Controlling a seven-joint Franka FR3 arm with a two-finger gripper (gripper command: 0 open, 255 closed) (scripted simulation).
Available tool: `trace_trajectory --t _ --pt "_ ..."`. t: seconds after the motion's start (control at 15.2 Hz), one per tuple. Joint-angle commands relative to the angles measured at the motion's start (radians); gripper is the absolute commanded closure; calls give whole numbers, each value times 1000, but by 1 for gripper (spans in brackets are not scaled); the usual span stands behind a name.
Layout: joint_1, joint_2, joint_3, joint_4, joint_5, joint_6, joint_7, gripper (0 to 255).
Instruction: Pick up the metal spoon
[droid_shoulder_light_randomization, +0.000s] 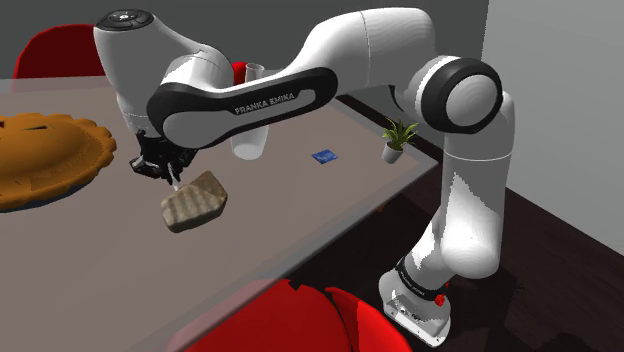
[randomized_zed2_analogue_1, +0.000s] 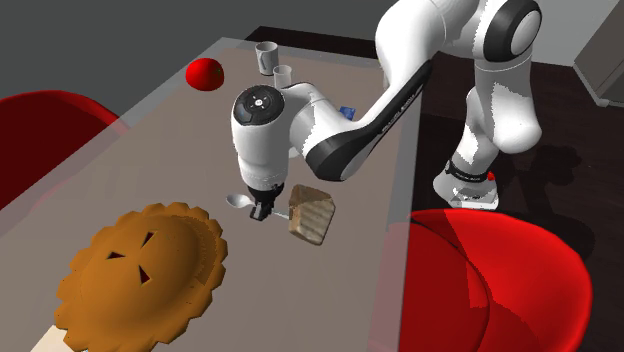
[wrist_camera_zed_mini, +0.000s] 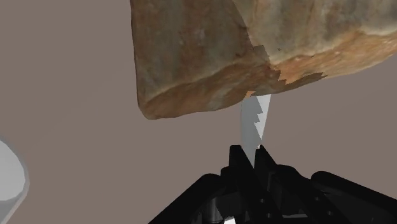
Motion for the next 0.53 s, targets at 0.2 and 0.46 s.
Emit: trace_trajectory --t 0.2,0.46 --pt "2 -14 6 41 13 -52 -16 255" --pt "5 -24 10 80 22 -98 -30 255"
